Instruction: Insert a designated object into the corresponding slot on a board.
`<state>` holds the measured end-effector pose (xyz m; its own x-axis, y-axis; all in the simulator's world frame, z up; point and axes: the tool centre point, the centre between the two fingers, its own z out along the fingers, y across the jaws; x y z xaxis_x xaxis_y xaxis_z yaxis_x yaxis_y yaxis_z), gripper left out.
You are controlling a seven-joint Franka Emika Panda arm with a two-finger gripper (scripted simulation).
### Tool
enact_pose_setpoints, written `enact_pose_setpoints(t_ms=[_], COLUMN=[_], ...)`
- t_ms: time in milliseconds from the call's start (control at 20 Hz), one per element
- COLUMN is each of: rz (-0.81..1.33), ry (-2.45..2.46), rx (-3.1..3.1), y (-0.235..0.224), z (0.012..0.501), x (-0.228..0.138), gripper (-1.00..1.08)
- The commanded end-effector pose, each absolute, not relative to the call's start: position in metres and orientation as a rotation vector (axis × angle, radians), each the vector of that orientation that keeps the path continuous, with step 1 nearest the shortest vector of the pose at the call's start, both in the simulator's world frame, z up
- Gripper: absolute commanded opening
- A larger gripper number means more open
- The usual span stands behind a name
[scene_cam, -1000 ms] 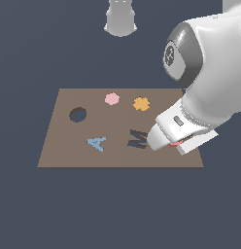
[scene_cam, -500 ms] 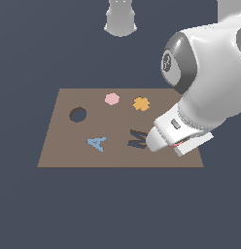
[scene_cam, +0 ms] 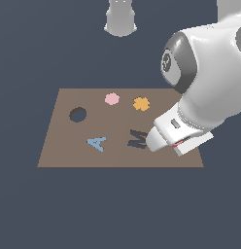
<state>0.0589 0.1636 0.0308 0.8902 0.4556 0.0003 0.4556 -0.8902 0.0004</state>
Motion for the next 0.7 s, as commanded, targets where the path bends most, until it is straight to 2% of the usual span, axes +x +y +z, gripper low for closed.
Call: enact_pose_setpoints(t_ms=[0,650], rz=[0.000,0.000], ry=[0.741,0.893], rx=[3.052,3.012], y=[0.162,0.124], z=[0.031,0.032], x=[0.058,0.030], gripper=[-1.00,-1.00])
